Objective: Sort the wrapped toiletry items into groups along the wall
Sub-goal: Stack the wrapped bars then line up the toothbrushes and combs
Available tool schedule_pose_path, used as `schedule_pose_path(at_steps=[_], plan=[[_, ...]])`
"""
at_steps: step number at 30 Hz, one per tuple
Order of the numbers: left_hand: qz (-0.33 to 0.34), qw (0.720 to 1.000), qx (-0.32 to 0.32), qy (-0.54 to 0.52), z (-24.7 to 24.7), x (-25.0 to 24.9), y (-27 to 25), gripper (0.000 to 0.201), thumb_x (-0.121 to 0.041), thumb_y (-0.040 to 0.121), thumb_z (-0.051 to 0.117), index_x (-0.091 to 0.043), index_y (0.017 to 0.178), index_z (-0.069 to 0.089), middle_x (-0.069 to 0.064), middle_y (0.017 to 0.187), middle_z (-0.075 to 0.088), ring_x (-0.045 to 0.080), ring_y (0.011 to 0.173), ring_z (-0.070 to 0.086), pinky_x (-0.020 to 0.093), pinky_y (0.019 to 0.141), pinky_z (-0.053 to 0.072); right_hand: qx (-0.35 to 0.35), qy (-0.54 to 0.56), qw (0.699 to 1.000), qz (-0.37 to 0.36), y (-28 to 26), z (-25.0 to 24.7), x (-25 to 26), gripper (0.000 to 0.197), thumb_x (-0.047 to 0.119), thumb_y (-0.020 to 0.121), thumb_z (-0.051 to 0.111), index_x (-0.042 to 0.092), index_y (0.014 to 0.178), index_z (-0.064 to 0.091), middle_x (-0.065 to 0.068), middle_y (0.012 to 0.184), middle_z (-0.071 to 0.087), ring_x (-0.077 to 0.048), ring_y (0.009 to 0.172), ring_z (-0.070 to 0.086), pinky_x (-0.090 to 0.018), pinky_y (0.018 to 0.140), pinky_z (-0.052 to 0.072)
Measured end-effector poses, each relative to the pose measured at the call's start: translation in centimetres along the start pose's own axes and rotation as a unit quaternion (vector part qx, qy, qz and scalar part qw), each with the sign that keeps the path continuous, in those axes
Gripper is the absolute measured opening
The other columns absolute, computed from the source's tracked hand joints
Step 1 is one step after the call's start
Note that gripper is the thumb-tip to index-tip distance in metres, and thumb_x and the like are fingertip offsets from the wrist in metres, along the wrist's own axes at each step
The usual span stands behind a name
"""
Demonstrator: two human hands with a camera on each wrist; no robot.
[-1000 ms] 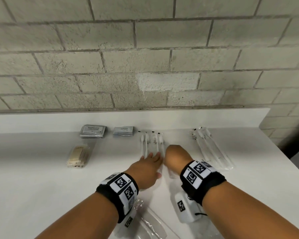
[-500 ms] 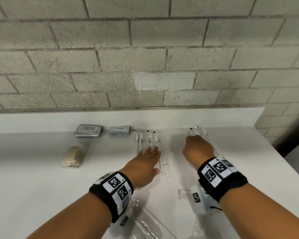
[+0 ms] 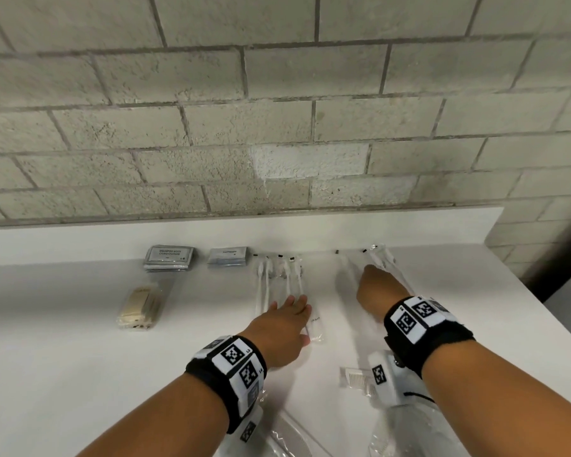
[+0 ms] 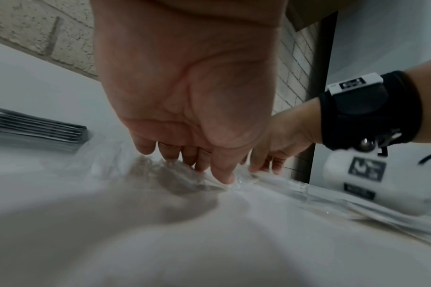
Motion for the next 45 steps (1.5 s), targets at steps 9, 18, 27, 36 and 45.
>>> schedule_pose_path(at_steps=[9, 18, 27, 36, 45], plan=[[0.004, 1.0, -0.006, 0.007, -0.2, 0.1, -0.1, 0.06, -0.027, 0.103, 0.033, -0.014, 0.153, 0.004, 0.001, 0.161, -0.008, 0.018, 0.148, -0.007, 0.035, 0.12, -0.002, 0.002, 0.022, 1.0, 0.015, -1.0, -0.9, 1.8, 0.03, 0.003, 0.093, 0.044, 0.004, 0.121, 0.053, -0.013, 0.119, 0.062, -0.028, 0.105, 0.061, -0.028, 0.078, 0.044], [0.007, 0.997, -0.065, -0.049, -1.0, -0.3, 0.0, 0.069, -0.039, 0.099, 0.043, -0.021, 0.154, 0.006, 0.0, 0.162, -0.005, 0.016, 0.149, -0.003, 0.036, 0.121, 0.003, -0.003, -0.038, 0.991, -0.125, -2.4, 1.3, 6.1, 0.037, 0.009, 0.091, 0.047, 0.01, 0.125, 0.061, -0.01, 0.125, 0.056, -0.029, 0.112, 0.059, -0.036, 0.094, 0.05], [0.01, 0.997, -0.073, -0.038, -1.3, -0.8, 0.0, 0.07, -0.043, 0.099, 0.04, -0.021, 0.154, 0.003, -0.002, 0.161, -0.009, 0.015, 0.148, -0.008, 0.034, 0.121, 0.0, -0.104, -0.014, 0.994, -0.002, -2.6, -2.8, 1.6, 0.033, 0.009, 0.092, 0.04, 0.008, 0.117, 0.061, -0.012, 0.124, 0.057, -0.031, 0.114, 0.056, -0.034, 0.09, 0.047], [0.035, 0.998, -0.051, -0.025, -0.9, -2.4, 1.3, 0.073, -0.047, 0.098, 0.04, -0.02, 0.154, 0.002, -0.001, 0.161, -0.013, 0.017, 0.148, -0.011, 0.034, 0.12, -0.002, -0.017, 0.019, 0.997, 0.076, -3.6, -1.9, -0.9, 0.042, 0.005, 0.089, 0.041, 0.007, 0.13, 0.052, -0.011, 0.13, 0.054, -0.03, 0.12, 0.052, -0.037, 0.099, 0.046], [0.028, 0.998, -0.04, -0.04, -0.5, -2.4, 1.1, 0.073, -0.042, 0.096, 0.047, -0.019, 0.154, 0.008, 0.003, 0.162, -0.006, 0.02, 0.149, -0.004, 0.039, 0.121, 0.004, -0.001, 0.05, 0.999, 0.012, -5.4, -0.1, 4.6, 0.031, 0.009, 0.093, 0.046, 0.0, 0.122, 0.051, -0.014, 0.125, 0.058, -0.031, 0.116, 0.057, -0.033, 0.09, 0.048]])
Point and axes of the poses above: each hand's wrist, its own y-axis towards the middle knuckle, its own z-axis out of the palm, x = y × z, the point moved 7 cm from there along y, towards the middle knuckle
